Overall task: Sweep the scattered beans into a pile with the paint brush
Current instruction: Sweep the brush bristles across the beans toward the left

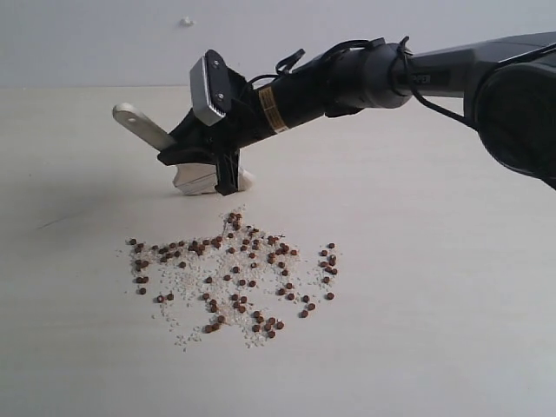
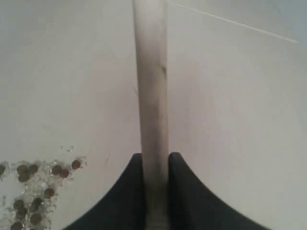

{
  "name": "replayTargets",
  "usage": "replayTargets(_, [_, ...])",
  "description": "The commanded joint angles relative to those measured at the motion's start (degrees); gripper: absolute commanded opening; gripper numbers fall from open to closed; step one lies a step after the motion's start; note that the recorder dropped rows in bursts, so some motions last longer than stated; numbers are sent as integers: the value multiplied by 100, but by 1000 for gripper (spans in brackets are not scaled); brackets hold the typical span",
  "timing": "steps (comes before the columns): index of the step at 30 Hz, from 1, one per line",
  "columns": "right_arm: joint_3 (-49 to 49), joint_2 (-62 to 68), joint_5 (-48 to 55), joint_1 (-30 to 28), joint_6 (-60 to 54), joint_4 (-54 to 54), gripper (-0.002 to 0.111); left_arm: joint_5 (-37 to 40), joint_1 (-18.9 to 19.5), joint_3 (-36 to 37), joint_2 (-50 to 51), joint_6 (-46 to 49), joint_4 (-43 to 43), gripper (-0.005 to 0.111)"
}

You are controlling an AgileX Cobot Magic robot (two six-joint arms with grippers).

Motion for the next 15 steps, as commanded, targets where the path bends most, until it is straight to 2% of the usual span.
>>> replayTargets(1, [140, 107, -436, -179, 450, 178, 0, -8, 7, -4, -28, -27, 25, 0])
replayTargets(7, [208, 107, -1215, -192, 1041, 162, 0, -8, 7, -4, -28, -27, 25, 0])
replayTargets(15, [259, 107, -1342, -192, 1788, -29, 0, -8, 7, -4, -28, -27, 25, 0])
